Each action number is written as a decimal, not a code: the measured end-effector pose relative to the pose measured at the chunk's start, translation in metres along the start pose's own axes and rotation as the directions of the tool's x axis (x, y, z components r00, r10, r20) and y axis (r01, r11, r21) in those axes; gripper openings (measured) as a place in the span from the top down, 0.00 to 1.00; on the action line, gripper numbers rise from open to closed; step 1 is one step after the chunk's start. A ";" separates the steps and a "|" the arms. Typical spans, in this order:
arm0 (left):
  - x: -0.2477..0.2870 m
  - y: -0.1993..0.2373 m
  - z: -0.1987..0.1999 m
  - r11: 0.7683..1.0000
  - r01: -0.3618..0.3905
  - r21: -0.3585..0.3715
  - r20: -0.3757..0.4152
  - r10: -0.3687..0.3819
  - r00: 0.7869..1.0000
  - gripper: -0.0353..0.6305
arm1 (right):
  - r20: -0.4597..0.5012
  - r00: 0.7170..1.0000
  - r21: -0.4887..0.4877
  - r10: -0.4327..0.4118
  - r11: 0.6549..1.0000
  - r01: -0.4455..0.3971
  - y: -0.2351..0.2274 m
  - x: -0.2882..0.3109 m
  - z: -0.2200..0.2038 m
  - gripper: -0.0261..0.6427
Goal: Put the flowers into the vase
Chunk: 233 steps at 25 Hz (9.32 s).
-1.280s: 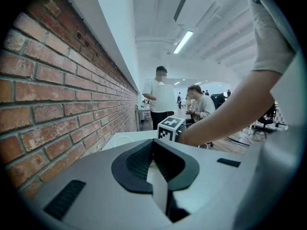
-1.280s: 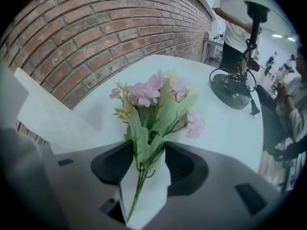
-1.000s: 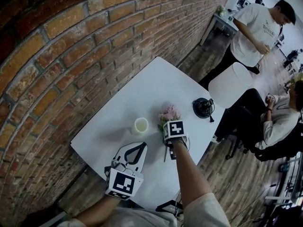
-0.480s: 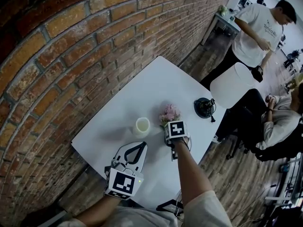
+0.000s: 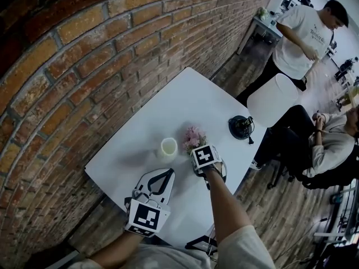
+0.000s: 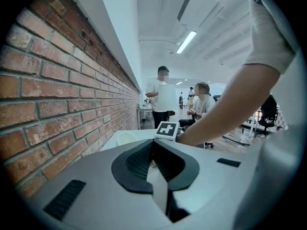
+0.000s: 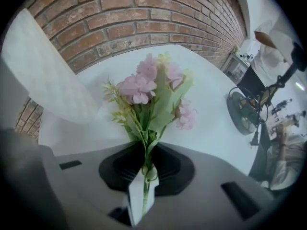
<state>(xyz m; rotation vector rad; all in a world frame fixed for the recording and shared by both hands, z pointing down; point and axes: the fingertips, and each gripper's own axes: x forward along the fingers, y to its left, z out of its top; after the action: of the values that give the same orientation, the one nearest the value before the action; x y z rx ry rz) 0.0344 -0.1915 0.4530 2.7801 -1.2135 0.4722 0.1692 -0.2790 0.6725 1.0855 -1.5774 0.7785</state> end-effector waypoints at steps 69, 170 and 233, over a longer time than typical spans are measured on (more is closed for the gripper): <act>-0.057 0.015 0.017 1.000 0.000 0.002 0.134 0.000 0.991 0.94 | 0.850 0.519 0.112 -0.090 0.994 -0.010 0.079 -0.269 0.095 0.88; -0.065 0.041 -0.001 0.999 -0.041 -0.016 0.088 0.042 0.995 0.94 | 0.904 0.425 0.064 -0.048 0.998 -0.024 0.130 -0.199 0.085 0.64; -0.074 0.003 0.025 1.000 0.015 -0.003 0.172 -0.014 0.985 0.94 | 0.960 0.238 0.133 -0.148 0.988 0.078 0.166 -0.313 0.001 0.95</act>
<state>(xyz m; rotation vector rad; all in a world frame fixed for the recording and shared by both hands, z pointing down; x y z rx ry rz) -0.0089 -0.1459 0.4067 2.8747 -1.2225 0.2319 0.0372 -0.1345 0.3767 1.9186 -2.4573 -0.1249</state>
